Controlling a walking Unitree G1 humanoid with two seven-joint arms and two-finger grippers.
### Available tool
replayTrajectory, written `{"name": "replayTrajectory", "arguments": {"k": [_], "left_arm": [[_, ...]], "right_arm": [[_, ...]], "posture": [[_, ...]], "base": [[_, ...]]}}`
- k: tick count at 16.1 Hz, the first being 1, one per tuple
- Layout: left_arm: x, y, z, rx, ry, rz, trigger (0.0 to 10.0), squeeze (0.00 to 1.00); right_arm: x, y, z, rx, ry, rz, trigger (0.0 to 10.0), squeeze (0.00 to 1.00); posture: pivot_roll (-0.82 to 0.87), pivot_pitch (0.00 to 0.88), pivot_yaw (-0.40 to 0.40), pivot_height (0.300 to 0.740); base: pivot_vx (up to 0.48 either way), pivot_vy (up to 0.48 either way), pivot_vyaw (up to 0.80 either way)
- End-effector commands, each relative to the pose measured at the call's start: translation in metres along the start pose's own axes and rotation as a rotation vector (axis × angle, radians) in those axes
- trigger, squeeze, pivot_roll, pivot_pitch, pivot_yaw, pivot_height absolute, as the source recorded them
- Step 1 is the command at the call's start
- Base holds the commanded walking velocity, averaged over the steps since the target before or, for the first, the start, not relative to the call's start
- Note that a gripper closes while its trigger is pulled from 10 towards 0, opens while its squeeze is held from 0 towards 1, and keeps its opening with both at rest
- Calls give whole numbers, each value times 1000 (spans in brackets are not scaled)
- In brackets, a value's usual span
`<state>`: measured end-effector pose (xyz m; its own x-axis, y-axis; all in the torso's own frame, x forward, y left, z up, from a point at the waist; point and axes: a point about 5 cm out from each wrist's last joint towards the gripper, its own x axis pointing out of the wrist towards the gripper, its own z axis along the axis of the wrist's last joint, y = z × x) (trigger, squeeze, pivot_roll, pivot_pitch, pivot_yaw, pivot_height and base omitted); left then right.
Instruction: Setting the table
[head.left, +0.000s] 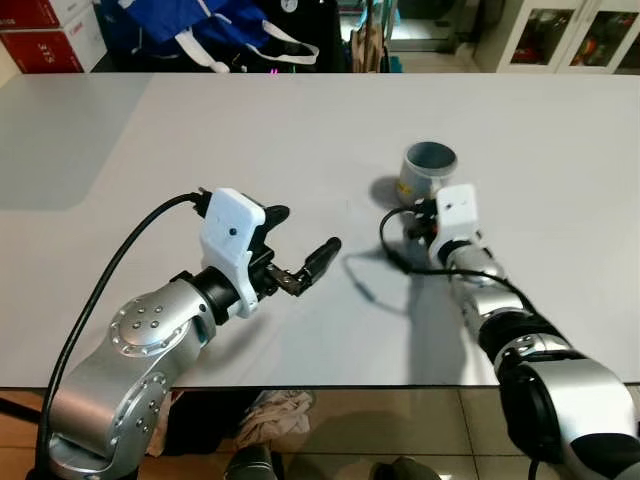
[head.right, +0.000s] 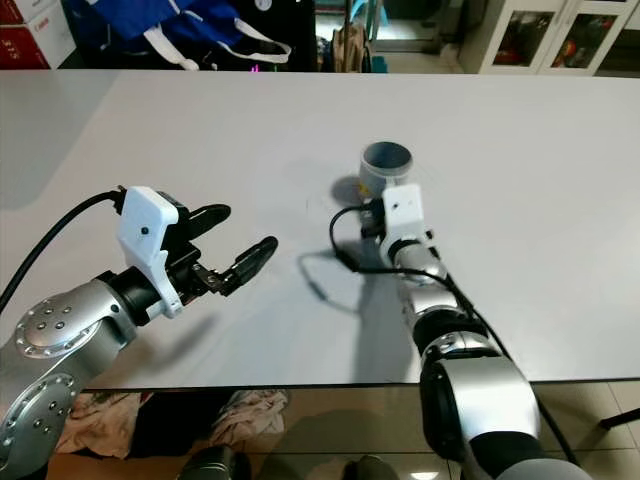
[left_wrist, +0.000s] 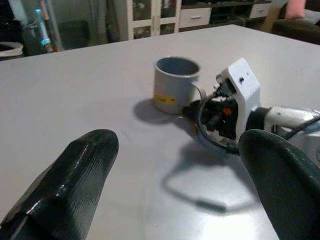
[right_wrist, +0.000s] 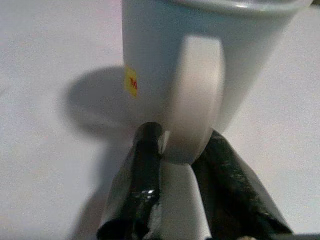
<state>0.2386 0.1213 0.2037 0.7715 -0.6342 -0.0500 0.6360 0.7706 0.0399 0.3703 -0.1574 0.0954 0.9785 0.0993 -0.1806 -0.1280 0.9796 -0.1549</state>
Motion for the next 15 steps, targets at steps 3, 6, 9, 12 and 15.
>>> {"name": "replayTrajectory", "arguments": {"k": [3, 6, 9, 12, 15], "left_arm": [[-1, -2, 3, -12, -10, 1, 10000, 0], [2, -3, 3, -19, -15, -5, 10000, 0], [2, -3, 3, -19, -15, -5, 10000, 0], [7, -4, 4, -29, -29, -13, 10000, 0], [13, -7, 4, -43, -49, -20, 10000, 0]], "right_arm": [[-3, -1, -9, -15, 39, -5, 10000, 1000], [-4, -3, -11, -16, 41, -9, 10000, 1000], [-4, -3, -11, -16, 41, -9, 10000, 1000], [-4, -7, -12, -22, 42, -16, 10000, 1000], [-7, -20, -14, -79, 62, -69, 10000, 1000]], "posture": [[208, 95, 26, 727], [194, 77, 28, 727], [194, 77, 28, 727], [166, 62, 19, 727], [146, 55, 14, 727]], "base": [[0, 0, 0], [0, 0, 0], [0, 0, 0], [0, 0, 0], [0, 0, 0]]}}
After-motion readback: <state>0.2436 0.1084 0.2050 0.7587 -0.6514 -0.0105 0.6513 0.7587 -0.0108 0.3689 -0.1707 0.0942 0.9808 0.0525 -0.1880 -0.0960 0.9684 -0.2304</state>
